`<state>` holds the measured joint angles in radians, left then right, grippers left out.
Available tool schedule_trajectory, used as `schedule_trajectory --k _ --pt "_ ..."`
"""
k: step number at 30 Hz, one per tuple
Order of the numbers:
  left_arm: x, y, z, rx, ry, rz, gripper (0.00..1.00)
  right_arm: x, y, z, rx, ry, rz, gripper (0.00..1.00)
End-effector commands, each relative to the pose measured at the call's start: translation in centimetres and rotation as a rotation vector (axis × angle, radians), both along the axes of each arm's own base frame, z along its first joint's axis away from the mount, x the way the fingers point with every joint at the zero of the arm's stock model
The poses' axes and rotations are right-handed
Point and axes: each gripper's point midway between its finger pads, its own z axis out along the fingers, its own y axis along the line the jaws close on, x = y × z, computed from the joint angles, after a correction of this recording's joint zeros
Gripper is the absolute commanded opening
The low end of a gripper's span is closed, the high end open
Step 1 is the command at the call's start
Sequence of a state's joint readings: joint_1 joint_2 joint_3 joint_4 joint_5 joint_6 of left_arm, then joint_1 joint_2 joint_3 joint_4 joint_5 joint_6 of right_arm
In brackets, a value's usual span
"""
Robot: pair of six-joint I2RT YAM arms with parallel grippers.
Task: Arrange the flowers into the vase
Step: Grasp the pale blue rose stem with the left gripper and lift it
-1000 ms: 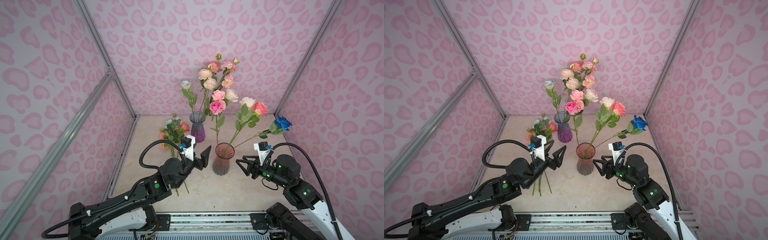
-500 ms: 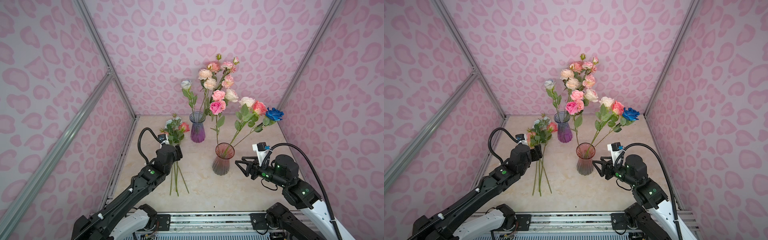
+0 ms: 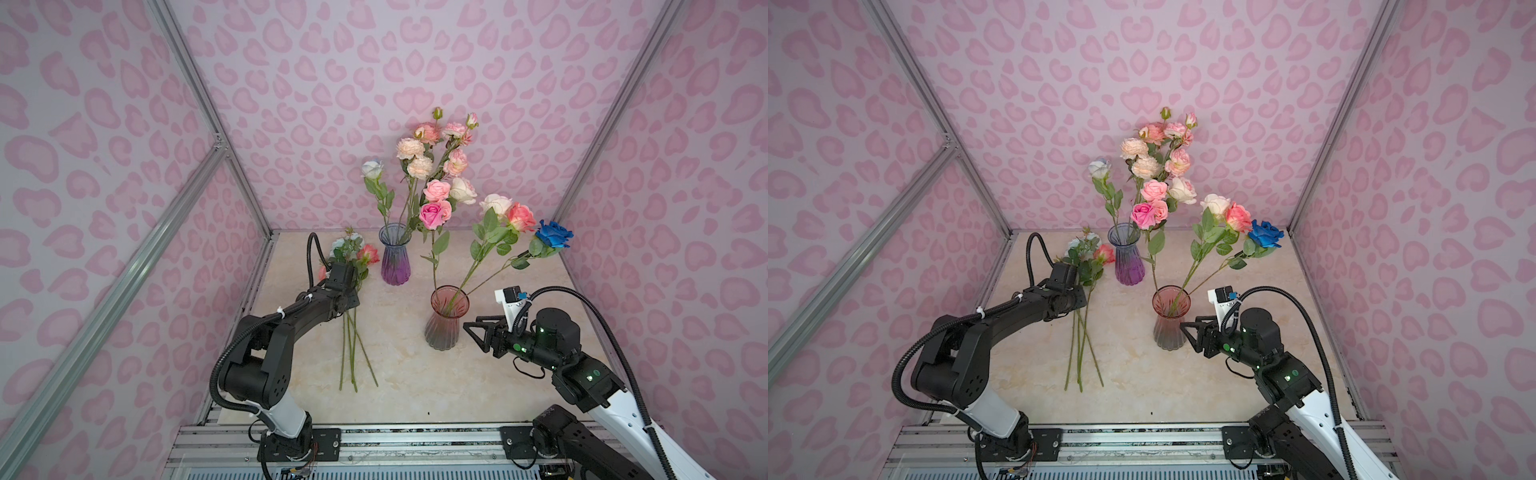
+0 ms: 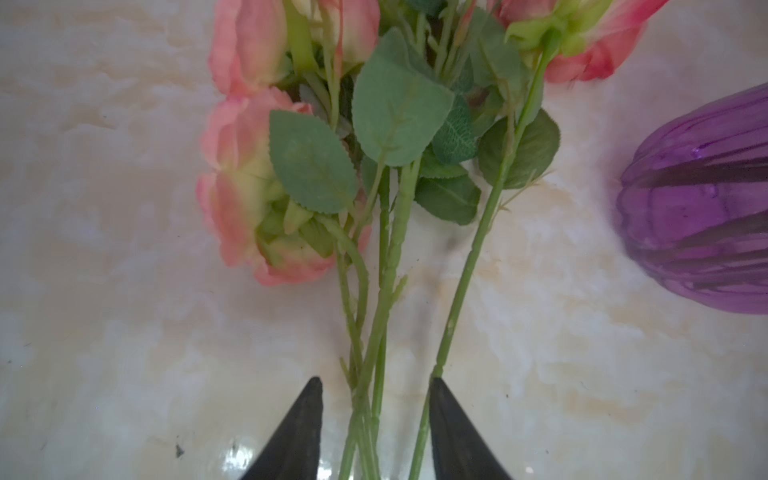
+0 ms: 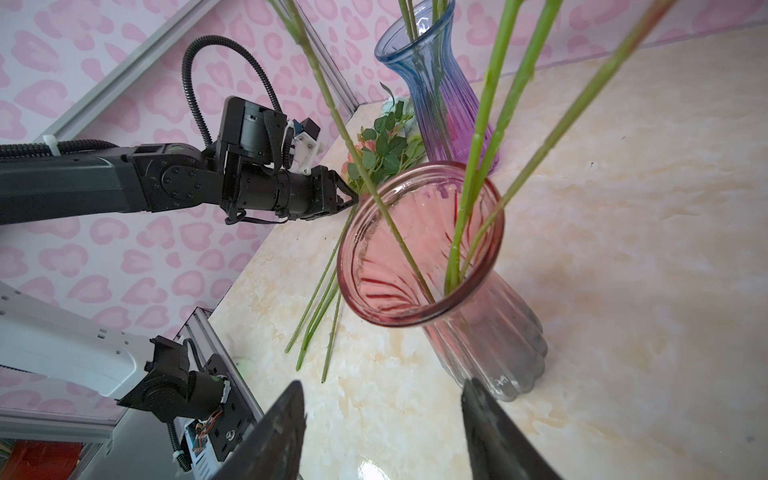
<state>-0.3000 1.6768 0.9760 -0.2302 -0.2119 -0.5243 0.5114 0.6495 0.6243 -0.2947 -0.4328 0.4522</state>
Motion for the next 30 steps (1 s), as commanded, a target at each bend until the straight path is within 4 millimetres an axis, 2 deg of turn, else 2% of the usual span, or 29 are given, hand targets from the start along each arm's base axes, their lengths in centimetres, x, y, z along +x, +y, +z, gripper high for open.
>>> schedule_trajectory --k 1,4,5,9,14,17,22,30 --pt "0.5 -0.3 -0.4 0.014 0.005 -0.043 0.44 0.4 0.1 0.5 0.006 -0.042 -0.006 0.61" --pt "1.1 -0.1 -0.8 0.053 0.026 -0.053 0.37 0.6 0.1 0.6 0.011 -0.048 -0.008 0.60" --pt "1.4 -0.2 -0.9 0.057 0.028 -0.057 0.31 0.6 0.1 0.6 0.011 -0.047 -0.006 0.60" --pt "1.8 0.2 -1.0 0.086 0.041 -0.047 0.17 0.7 0.2 0.4 0.011 -0.045 -0.006 0.60" --pt "1.5 0.2 -1.0 0.087 0.045 -0.052 0.06 0.6 0.2 0.7 0.015 -0.057 -0.005 0.60" --pt "1.3 0.1 -0.5 0.081 0.041 -0.055 0.03 0.7 0.2 0.6 0.018 -0.055 -0.008 0.60" --pt "0.9 -0.1 1.8 0.070 0.000 -0.068 0.03 0.7 0.3 0.8 0.024 -0.055 -0.002 0.60" --pt "-0.3 -2.1 7.9 -0.010 -0.135 -0.133 0.03 0.7 0.6 1.3 0.038 -0.054 0.005 0.59"
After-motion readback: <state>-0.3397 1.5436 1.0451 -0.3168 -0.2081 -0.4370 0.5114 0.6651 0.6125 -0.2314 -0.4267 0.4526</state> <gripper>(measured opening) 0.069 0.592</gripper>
